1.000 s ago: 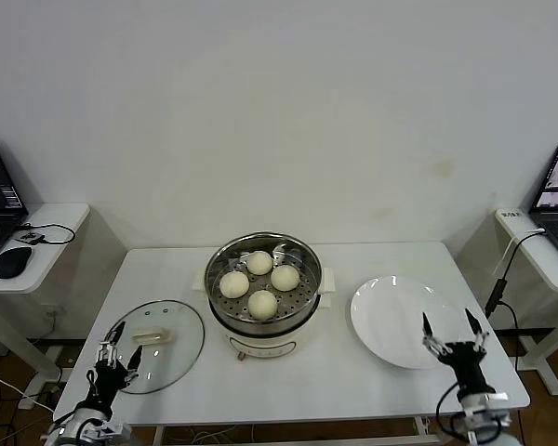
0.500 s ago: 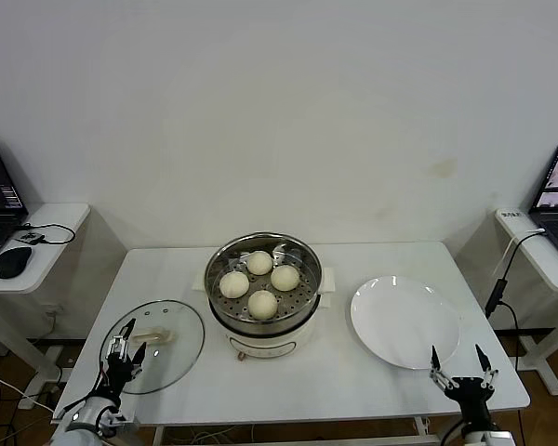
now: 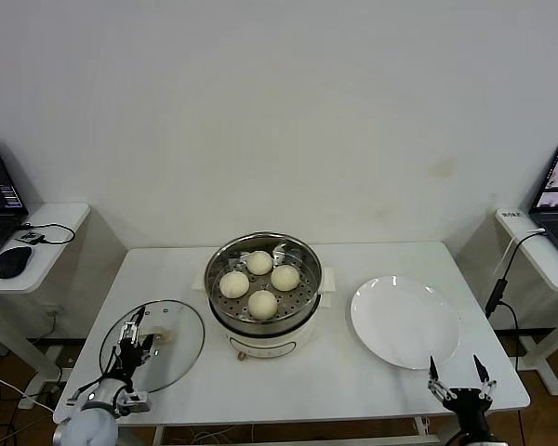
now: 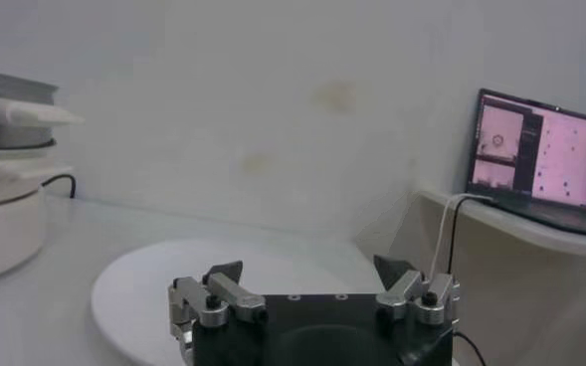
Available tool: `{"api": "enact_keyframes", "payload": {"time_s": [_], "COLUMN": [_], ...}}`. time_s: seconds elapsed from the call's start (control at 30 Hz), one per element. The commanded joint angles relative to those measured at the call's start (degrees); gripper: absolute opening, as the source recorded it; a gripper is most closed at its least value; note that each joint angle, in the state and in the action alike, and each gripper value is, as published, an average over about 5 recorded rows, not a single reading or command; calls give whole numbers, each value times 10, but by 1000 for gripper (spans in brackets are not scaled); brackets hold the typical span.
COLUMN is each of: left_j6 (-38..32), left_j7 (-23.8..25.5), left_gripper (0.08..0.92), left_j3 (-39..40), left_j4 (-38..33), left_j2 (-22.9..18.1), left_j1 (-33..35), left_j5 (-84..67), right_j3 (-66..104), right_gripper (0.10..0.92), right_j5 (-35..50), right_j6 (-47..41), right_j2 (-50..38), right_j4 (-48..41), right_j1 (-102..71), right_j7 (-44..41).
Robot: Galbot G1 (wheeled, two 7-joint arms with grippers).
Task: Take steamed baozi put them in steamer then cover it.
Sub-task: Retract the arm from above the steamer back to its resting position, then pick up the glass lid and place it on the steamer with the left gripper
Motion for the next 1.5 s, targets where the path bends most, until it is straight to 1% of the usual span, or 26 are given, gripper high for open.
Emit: {"api": "enact_keyframes", "payload": {"time_s": [0.03, 0.1, 0.43, 0.67, 0.83, 0.93, 1.0, 1.1, 1.33, 1.5], "left_j6": [3, 3, 3, 0, 0, 4, 11, 30, 87, 138], "left_j7": [0, 0, -8, -42, -68, -76, -77, -66, 13, 61], "left_gripper": [813, 785, 497, 298, 166, 140, 140, 140, 140, 140], "left_j3": [14, 13, 8, 5, -6, -18, -30, -50, -91, -75], "left_j4": [48, 53, 70, 86, 57, 22, -6, -49, -180, -262], "left_j2": [-1, -1, -3, -8, -6, -2, 3, 14, 49, 75], "left_j1": [-40, -40, -42, -45, -29, -10, 3, 22, 54, 47], "left_j5": [14, 15, 17, 8, -12, -25, -27, -27, -56, -97], "right_j3": [1, 0, -7, -10, -12, -16, -18, -23, -34, -45], "right_gripper": [823, 823, 822, 823, 823, 823, 823, 823, 822, 823], "right_j5": [-7, -8, -12, -13, -16, -20, -23, -28, -37, -46], "right_j6": [3, 4, 6, 7, 9, 10, 10, 11, 11, 12], "right_j2": [5, 5, 5, 6, 7, 9, 11, 12, 14, 14], "right_j4": [-6, -9, -16, -15, -15, -14, -12, -9, -5, -8], "right_j1": [-3, -3, -2, -2, -2, -2, -3, -6, -9, -11], "right_j7": [-1, -1, -2, -2, -2, -1, -1, -1, -1, 0]}}
